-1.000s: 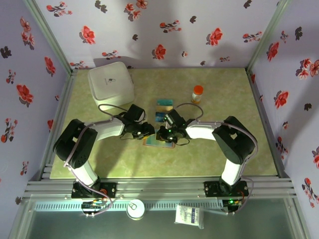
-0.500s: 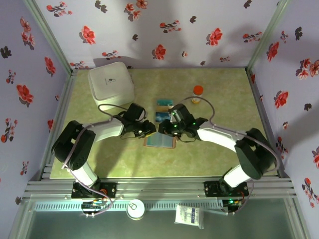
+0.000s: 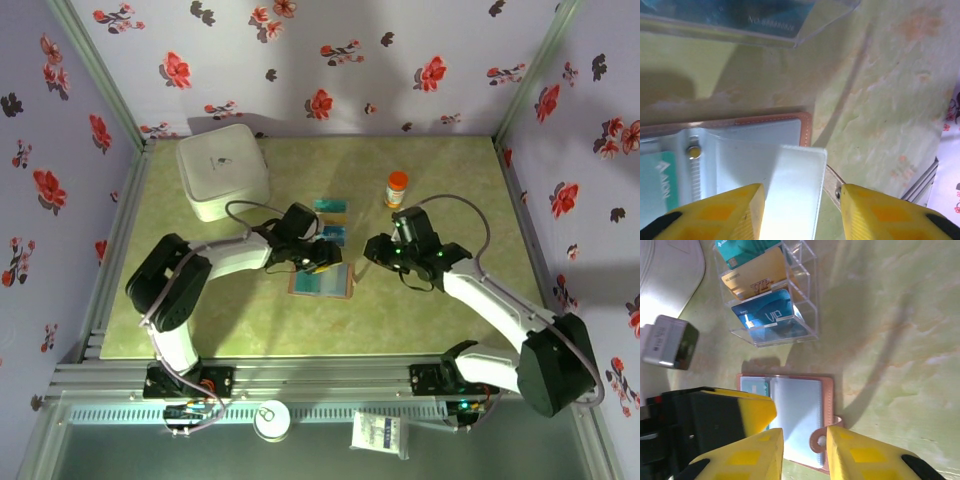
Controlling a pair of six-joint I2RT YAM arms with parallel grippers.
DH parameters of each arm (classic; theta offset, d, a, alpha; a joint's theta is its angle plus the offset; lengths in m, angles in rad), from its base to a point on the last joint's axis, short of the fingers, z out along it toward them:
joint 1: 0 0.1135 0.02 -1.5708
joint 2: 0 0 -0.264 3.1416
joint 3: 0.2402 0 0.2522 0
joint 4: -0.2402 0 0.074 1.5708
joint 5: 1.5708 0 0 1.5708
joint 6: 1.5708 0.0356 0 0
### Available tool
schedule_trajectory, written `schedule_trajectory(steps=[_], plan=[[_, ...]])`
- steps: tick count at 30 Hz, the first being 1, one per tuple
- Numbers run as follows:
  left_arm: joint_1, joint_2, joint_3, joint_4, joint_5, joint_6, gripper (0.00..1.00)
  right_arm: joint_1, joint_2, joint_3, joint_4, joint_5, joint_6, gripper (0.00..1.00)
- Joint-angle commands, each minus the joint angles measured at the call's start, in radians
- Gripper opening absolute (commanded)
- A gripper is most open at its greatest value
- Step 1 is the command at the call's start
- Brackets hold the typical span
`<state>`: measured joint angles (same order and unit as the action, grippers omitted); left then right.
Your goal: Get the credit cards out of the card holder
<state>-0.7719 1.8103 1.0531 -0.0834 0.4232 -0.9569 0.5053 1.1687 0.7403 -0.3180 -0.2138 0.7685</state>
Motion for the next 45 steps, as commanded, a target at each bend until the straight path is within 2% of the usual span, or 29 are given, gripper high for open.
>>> schedule_trajectory(steps=[1, 11, 20, 27, 37, 45], plan=[[-0.018, 0.042, 0.037, 0.008, 0.019, -0.015, 0.46, -0.011, -0.027, -0.019, -0.043, 0.015, -0.021, 0.3], [-0.018, 0.054, 0.035, 0.0, 0.014, 0.003, 0.48, -0.01, -0.017, -0.036, 0.012, -0.051, 0.013, 0.3], [-0.017, 0.123, 0.031, 0.02, 0.014, -0.011, 0.48, -0.01, -0.013, -0.035, 0.004, -0.057, 0.011, 0.3], [0.001, 0.047, 0.026, 0.033, 0.009, -0.005, 0.47, 0.004, -0.014, -0.034, 0.012, -0.071, 0.02, 0.3], [0.103, -0.111, -0.025, -0.088, -0.023, 0.083, 0.46, 0.096, 0.097, 0.026, 0.056, -0.074, 0.048, 0.3], [0.215, -0.196, -0.164, -0.125, -0.021, 0.149, 0.33, 0.183, 0.245, 0.135, 0.069, -0.086, 0.057, 0.3]])
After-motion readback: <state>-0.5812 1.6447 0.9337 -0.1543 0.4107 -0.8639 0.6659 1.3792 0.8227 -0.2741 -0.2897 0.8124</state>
